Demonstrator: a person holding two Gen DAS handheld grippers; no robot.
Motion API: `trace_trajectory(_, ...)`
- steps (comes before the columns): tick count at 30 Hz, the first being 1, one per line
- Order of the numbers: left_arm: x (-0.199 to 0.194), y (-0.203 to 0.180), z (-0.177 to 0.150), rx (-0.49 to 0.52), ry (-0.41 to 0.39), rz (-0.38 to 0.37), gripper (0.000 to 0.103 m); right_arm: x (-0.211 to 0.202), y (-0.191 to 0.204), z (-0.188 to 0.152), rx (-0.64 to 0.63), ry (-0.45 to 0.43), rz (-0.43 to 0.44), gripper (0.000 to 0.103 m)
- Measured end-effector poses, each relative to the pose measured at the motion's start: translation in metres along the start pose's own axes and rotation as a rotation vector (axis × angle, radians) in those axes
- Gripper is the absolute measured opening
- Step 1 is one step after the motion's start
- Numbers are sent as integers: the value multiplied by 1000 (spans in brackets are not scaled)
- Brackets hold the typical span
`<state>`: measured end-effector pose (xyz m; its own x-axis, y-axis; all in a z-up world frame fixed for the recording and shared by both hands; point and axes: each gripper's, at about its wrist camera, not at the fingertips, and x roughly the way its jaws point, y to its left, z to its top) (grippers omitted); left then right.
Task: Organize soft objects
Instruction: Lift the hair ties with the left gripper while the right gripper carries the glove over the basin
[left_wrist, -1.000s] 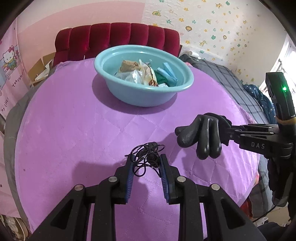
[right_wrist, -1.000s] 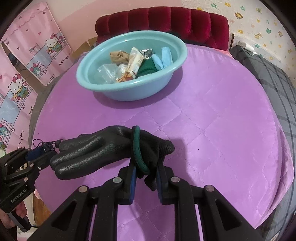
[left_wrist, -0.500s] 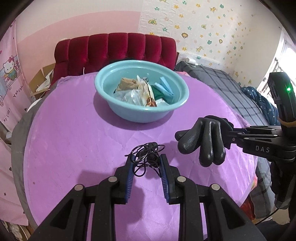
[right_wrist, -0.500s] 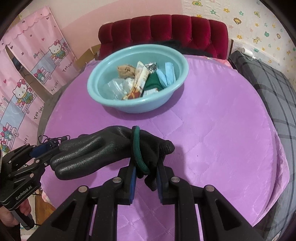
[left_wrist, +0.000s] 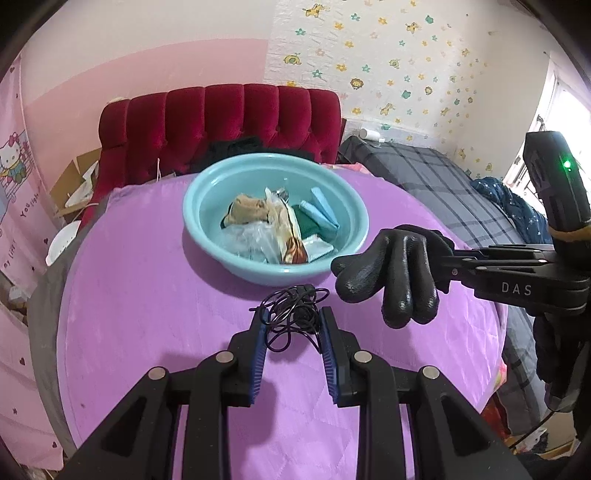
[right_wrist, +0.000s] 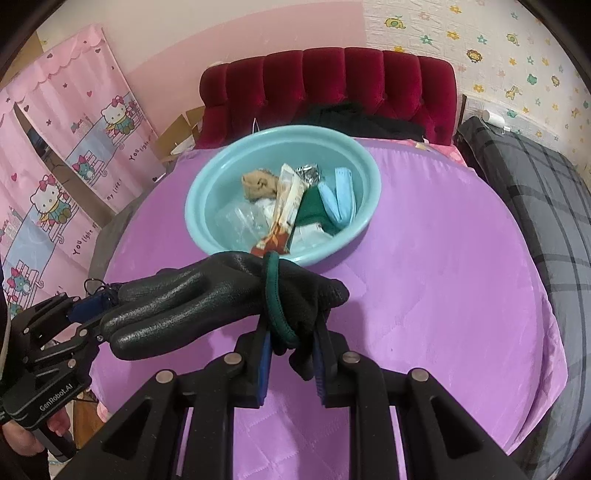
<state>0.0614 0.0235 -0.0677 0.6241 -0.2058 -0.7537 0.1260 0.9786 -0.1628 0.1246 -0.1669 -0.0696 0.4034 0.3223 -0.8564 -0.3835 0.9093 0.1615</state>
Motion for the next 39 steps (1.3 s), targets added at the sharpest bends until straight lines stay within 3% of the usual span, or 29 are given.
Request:
trace_trajectory(14, 27, 16, 43, 21, 6, -13, 30, 19, -11, 56, 67, -4, 9, 20)
trace_trajectory(39, 112, 47, 107, 6, 52, -9, 30, 105, -23, 146, 114, 42, -46, 21)
